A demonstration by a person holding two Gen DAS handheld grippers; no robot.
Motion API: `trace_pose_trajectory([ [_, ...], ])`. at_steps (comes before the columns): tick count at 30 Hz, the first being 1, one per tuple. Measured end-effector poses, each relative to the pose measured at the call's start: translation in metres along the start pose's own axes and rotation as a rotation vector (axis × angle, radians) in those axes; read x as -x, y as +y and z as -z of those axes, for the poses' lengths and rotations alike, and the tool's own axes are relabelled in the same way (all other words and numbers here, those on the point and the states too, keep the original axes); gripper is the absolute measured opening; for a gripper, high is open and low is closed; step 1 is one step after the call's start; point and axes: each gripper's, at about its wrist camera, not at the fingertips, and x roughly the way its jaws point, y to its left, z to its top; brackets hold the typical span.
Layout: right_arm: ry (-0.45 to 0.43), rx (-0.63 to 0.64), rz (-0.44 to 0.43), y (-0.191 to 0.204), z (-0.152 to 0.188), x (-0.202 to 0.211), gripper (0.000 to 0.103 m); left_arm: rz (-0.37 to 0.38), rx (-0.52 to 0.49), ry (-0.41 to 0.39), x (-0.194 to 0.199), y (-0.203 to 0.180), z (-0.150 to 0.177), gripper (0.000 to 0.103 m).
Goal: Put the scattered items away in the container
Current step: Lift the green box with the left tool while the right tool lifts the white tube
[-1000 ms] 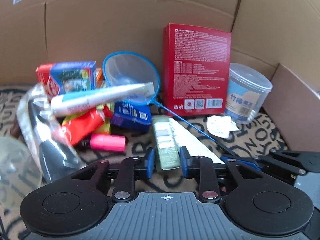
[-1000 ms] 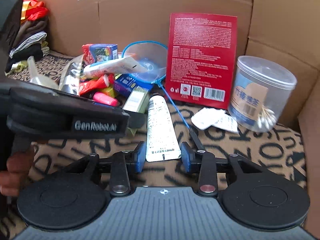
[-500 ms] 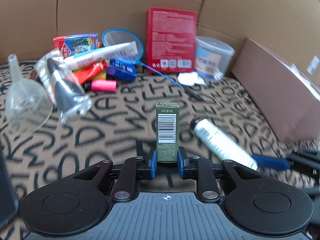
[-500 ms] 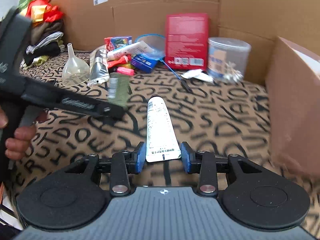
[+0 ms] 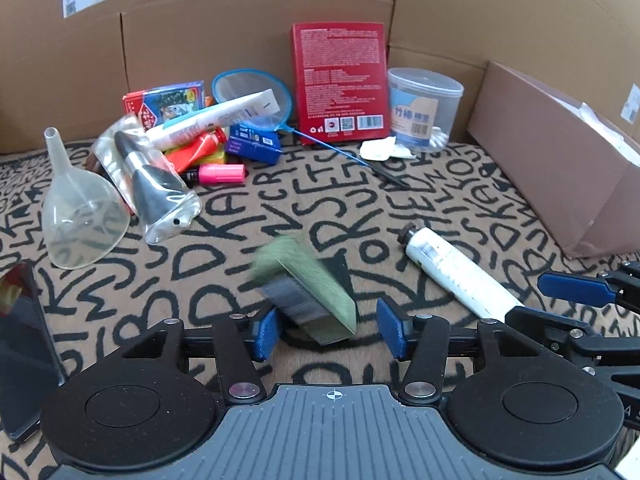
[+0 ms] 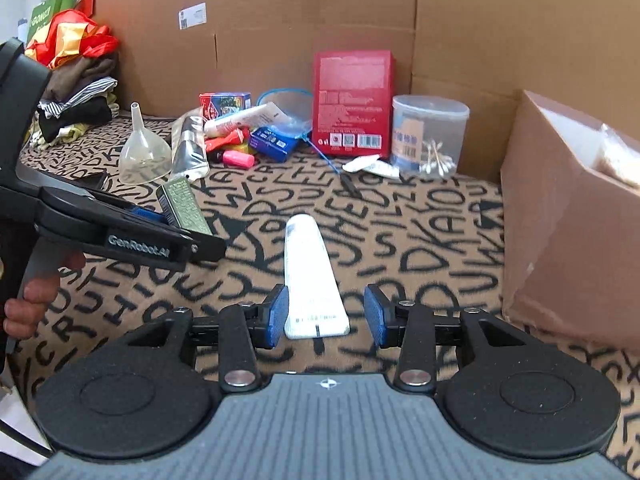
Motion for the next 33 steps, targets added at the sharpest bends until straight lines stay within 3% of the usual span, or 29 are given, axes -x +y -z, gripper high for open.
trace_pose_trajectory([
  [14,0.026,0.023,-0.015,0.004,-0.008,-0.027,0.046,0.067,0.098,0.01,-0.026,0.012,-0.024,0.067],
  [17,0.03,0.016,-0.021,0.004,-0.006,-0.03,0.046,0.042,0.09,0.016,-0.031,0.012,-0.029,0.066],
  [19,0.033,0.012,-0.025,0.003,-0.006,-0.032,0.045,0.006,0.049,0.021,-0.034,0.01,-0.031,0.033],
  [21,0.033,0.008,-0.029,0.002,-0.005,-0.03,0.041,-0.021,-0.003,0.03,-0.033,0.009,-0.03,0.023],
  [23,0.035,0.001,-0.027,-0.002,-0.004,-0.028,0.041,-0.039,-0.014,0.036,-0.03,0.014,-0.029,0.028],
  [24,0.035,-0.003,-0.024,-0.003,-0.004,-0.027,0.042,-0.045,-0.014,0.037,-0.03,0.017,-0.029,0.032],
  [25,0.035,-0.007,-0.021,-0.005,-0.004,-0.027,0.042,-0.048,-0.009,0.037,-0.029,0.019,-0.029,0.044],
  [28,0.035,0.0,-0.013,-0.002,-0.006,-0.028,0.042,-0.045,-0.009,0.036,-0.031,0.018,-0.03,0.053],
  [33,0.03,0.02,-0.019,0.004,-0.009,-0.036,0.042,-0.034,-0.074,0.032,-0.038,0.004,-0.031,0.055],
])
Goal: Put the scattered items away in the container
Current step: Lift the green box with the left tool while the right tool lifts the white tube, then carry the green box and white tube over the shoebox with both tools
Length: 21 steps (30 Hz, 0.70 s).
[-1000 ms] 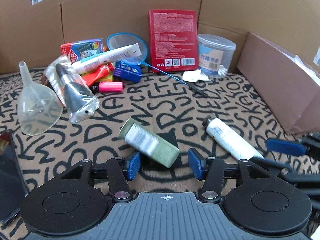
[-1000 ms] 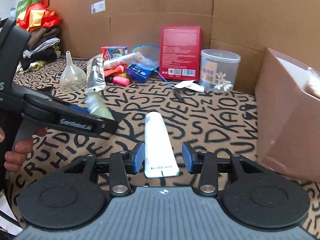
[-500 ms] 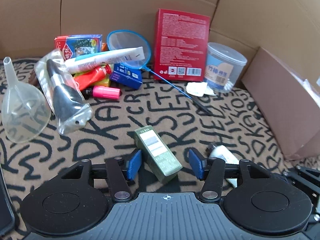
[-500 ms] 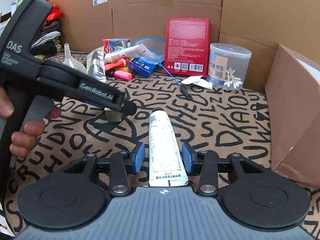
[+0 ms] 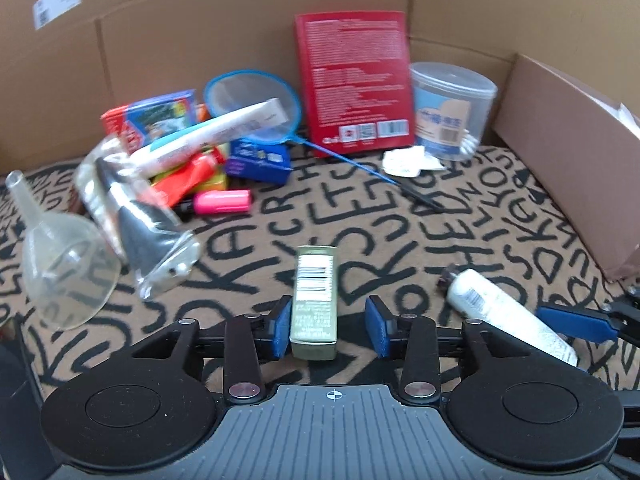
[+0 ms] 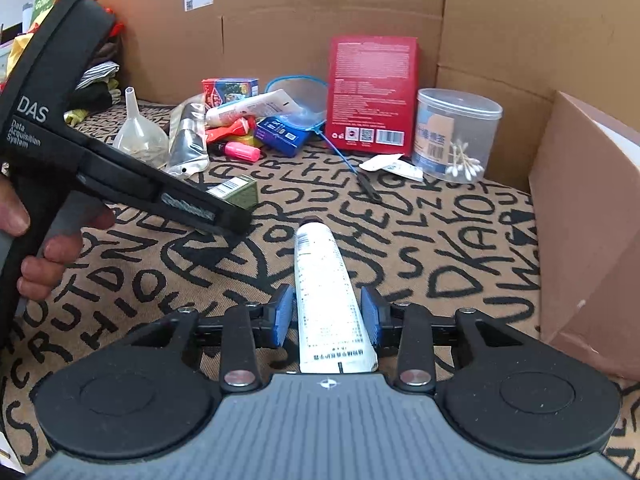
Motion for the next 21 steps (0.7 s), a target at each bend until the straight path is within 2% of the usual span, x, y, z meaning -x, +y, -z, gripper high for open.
trace_pose_trajectory([
  [1,0.0,-0.006,-0.006,-0.001,-0.001,-0.002,0.044,-0.002,-0.012,-0.002,-0.001,-0.003,0.0,0.054],
  [4,-0.006,-0.013,-0.013,-0.001,0.0,-0.005,0.045,0.005,-0.037,-0.004,0.0,-0.006,0.002,0.037],
  [5,-0.008,-0.01,-0.011,-0.001,0.0,-0.005,0.046,0.009,-0.04,-0.003,0.001,-0.006,0.003,0.037],
  [8,-0.012,0.0,-0.005,0.002,0.001,-0.005,0.047,0.011,-0.039,-0.004,0.003,-0.007,0.004,0.044],
  [11,-0.009,0.001,-0.015,0.002,0.002,-0.001,0.037,0.02,-0.039,-0.006,0.002,-0.009,0.004,0.048],
  [14,-0.006,-0.001,-0.025,0.003,0.004,0.003,0.037,0.008,-0.059,-0.005,0.003,-0.013,0.005,0.038],
  [15,-0.006,-0.002,-0.027,0.004,0.005,0.005,0.037,0.01,-0.062,-0.003,0.004,-0.014,0.006,0.026],
  [16,-0.006,-0.008,-0.029,0.004,0.006,0.006,0.037,0.014,-0.061,-0.002,0.005,-0.015,0.007,0.022],
  [18,-0.005,-0.018,-0.032,0.004,0.007,0.008,0.037,0.023,-0.061,0.001,0.006,-0.016,0.008,0.023],
  [19,-0.006,-0.023,-0.033,0.004,0.007,0.009,0.037,0.024,-0.058,0.001,0.007,-0.017,0.008,0.032],
  [21,-0.006,-0.041,-0.034,0.004,0.007,0.01,0.038,0.023,-0.053,0.001,0.006,-0.019,0.008,0.041],
])
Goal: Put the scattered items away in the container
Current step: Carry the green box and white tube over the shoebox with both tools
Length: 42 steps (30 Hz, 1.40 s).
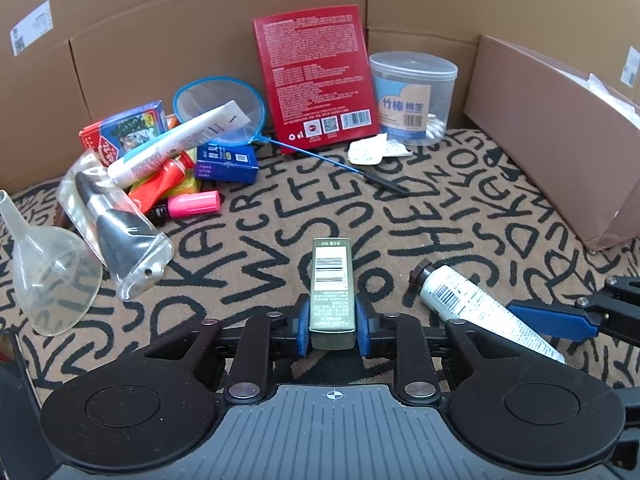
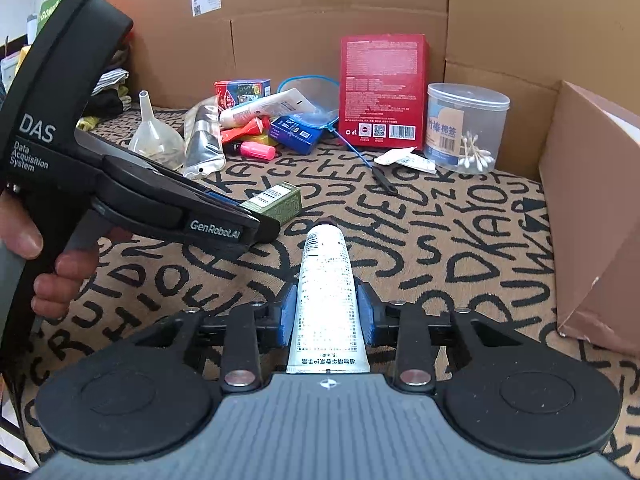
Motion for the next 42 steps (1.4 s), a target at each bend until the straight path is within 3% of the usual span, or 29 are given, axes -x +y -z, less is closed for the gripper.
trace_pose_trajectory([
  [3,-0.005,-0.011,0.004,0.001,0.001,0.001,0.038,-0.013,-0.025,-0.001,-0.001,-0.004,0.0,0.036],
  [4,-0.007,-0.01,0.005,0.001,0.002,0.001,0.038,-0.018,-0.03,-0.001,-0.001,-0.005,0.0,0.023],
  [5,-0.01,-0.01,0.007,0.001,0.002,0.002,0.038,-0.02,-0.032,0.0,0.0,-0.006,0.001,0.02],
  [13,-0.012,-0.049,-0.022,-0.001,0.009,0.016,0.037,0.0,-0.032,0.011,0.018,-0.014,0.01,0.019],
  [18,-0.032,-0.119,-0.022,-0.014,0.014,0.032,0.037,0.093,0.004,0.002,0.035,-0.022,0.013,0.019],
  [23,-0.088,-0.156,-0.003,-0.027,0.014,0.054,0.037,0.15,-0.036,-0.053,0.057,-0.048,0.006,0.019],
  [24,-0.104,-0.159,0.002,-0.03,0.014,0.06,0.035,0.162,-0.048,-0.065,0.06,-0.053,0.003,0.019],
  [25,-0.122,-0.163,0.009,-0.033,0.012,0.065,0.001,0.174,-0.06,-0.076,0.063,-0.059,-0.001,0.019],
  [29,-0.175,-0.204,0.024,-0.051,0.008,0.083,0.001,0.198,-0.109,-0.115,0.071,-0.081,-0.013,0.019],
  [32,-0.155,-0.208,0.06,-0.061,0.012,0.082,0.001,0.187,-0.137,-0.131,0.072,-0.094,-0.019,0.019],
  [35,-0.126,-0.232,0.024,-0.061,0.022,0.08,0.007,0.162,-0.11,-0.125,0.07,-0.089,-0.016,0.019],
  [38,-0.106,-0.209,-0.004,-0.05,0.028,0.076,0.029,0.136,-0.09,-0.104,0.068,-0.078,-0.01,0.021],
  [42,-0.074,-0.169,-0.029,-0.036,0.029,0.063,0.032,0.115,-0.071,-0.076,0.065,-0.062,0.001,0.021],
])
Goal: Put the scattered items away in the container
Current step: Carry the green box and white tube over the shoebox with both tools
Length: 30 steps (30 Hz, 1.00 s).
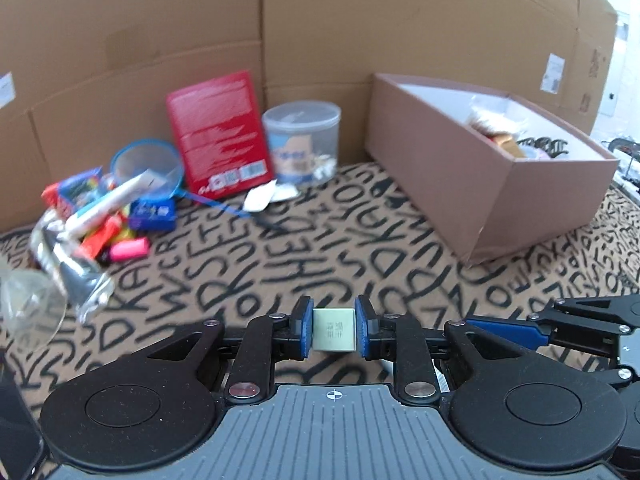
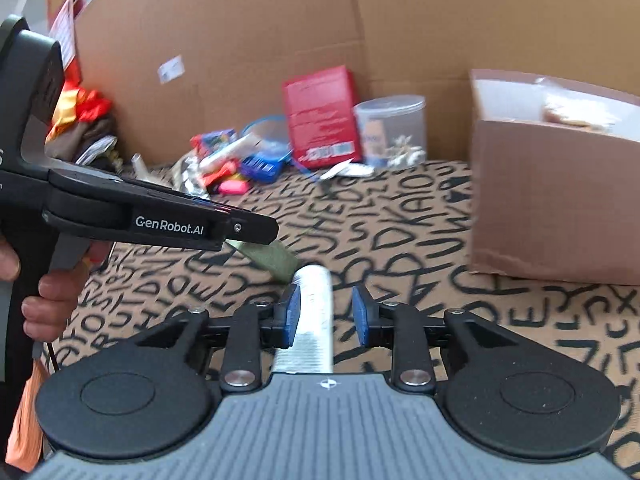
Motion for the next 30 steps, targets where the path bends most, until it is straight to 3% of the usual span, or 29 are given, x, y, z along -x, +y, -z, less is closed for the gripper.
trace_pose_trajectory([
  [4,0.036,0.019,0.009,0.009,0.003,-0.015,0.036,-0.013,0.01,0.011,-0.002,0.01,0.009,0.03],
  [6,0.058,0.041,0.021,0.014,0.005,-0.021,0.036,-0.025,-0.001,0.03,-0.007,0.011,0.012,0.05],
  [7,0.059,0.06,0.033,0.017,0.007,-0.023,0.037,-0.027,-0.005,0.039,-0.01,0.011,0.014,0.054],
  [11,0.049,0.128,0.062,0.025,0.009,-0.025,0.04,-0.013,-0.025,0.074,-0.025,0.012,0.019,0.055],
  [17,0.041,0.154,0.067,0.025,0.007,-0.031,0.038,-0.001,-0.044,0.066,-0.036,0.012,0.022,0.05],
  [18,0.043,0.156,0.069,0.026,0.006,-0.032,0.036,0.003,-0.05,0.066,-0.036,0.011,0.023,0.043],
  [19,0.044,0.157,0.073,0.027,0.005,-0.033,0.035,0.012,-0.055,0.068,-0.035,0.009,0.023,0.024],
  [20,0.044,0.154,0.075,0.028,0.005,-0.033,0.035,0.023,-0.058,0.071,-0.034,0.008,0.023,0.021],
  [30,0.005,0.12,0.063,0.024,-0.001,-0.016,0.035,0.071,-0.015,0.052,-0.02,0.002,0.016,0.019],
])
